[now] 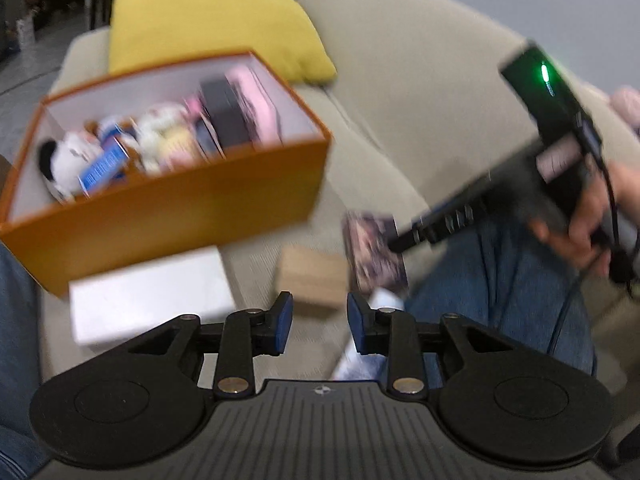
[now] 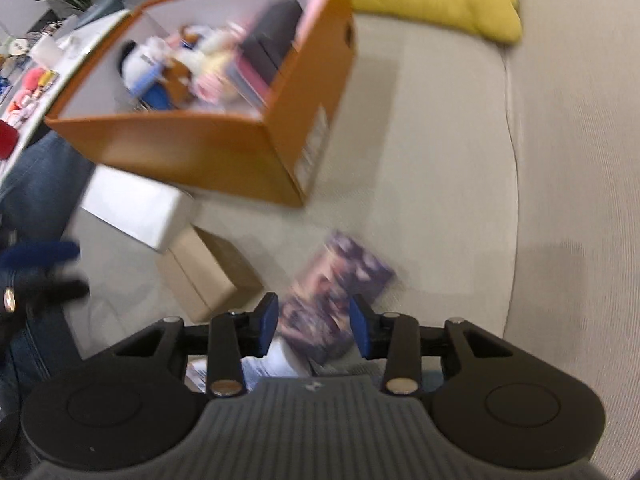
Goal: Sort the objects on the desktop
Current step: 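Withdraw both tools from the orange box toward the remaining items, then grasp the white lotion tube with the left tool while the right tool reaches the photo-card box, then lift the lotion tube with the left tool while the right tool grasps the photo-card box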
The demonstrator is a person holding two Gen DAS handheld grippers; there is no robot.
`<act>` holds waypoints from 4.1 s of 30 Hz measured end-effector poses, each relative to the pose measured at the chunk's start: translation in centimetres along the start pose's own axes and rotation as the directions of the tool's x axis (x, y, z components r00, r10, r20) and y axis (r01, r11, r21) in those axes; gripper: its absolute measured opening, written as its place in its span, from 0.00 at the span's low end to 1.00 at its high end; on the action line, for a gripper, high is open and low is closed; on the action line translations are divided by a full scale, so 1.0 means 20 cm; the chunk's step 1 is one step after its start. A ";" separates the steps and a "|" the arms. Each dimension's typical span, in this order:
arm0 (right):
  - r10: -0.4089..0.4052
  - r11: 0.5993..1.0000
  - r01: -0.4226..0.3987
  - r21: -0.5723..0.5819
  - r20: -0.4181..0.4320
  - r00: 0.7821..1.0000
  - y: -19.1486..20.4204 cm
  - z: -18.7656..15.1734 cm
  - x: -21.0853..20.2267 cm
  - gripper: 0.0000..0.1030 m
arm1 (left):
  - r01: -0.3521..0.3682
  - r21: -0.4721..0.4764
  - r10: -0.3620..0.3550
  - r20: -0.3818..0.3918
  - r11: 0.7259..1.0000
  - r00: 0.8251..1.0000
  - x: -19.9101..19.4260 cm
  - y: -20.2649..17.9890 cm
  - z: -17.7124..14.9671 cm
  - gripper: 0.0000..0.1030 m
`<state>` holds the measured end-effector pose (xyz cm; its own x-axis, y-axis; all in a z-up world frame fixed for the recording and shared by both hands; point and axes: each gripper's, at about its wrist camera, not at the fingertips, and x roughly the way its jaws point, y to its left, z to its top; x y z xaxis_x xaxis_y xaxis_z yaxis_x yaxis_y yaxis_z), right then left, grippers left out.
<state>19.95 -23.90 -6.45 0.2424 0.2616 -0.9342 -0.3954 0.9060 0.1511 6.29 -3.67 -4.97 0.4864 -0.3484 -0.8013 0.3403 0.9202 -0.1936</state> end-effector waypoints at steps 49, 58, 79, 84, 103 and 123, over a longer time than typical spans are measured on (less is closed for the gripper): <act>0.070 0.975 -0.035 0.220 -0.155 0.985 -0.13 0.07 0.22 0.66 | -0.088 -0.069 0.094 0.081 0.994 0.992 -0.28 0.07 -0.23 0.03; 0.068 0.954 -0.010 0.301 -0.181 0.981 -0.10 0.11 0.30 0.66 | -0.248 -0.124 0.266 0.158 0.961 0.951 -0.30 0.21 -0.18 0.03; 0.069 0.939 -0.024 0.343 -0.120 0.990 -0.09 0.08 0.28 0.45 | -0.238 -0.132 0.253 0.114 0.962 0.961 -0.22 0.20 -0.27 0.03; 0.050 0.962 -0.043 0.269 -0.019 0.999 -0.07 0.06 0.20 0.29 | -0.234 -0.156 0.253 0.113 0.960 0.961 -0.24 0.22 -0.28 0.03; 0.053 0.995 -0.051 0.082 -0.016 0.998 0.11 0.04 0.18 0.27 | -0.211 -0.220 0.236 0.094 0.953 0.967 -0.24 0.27 -0.32 0.05; 0.066 0.992 -0.061 0.114 -0.038 0.997 0.17 -0.01 0.19 0.34 | -0.207 -0.254 0.238 0.099 0.945 0.966 -0.24 0.29 -0.34 0.07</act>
<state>19.39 -19.80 -9.45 0.1821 0.3081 -0.9338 -0.3060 0.9202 0.2440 0.44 4.48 -6.02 0.6302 -0.1356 -0.7645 0.0170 0.9868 -0.1609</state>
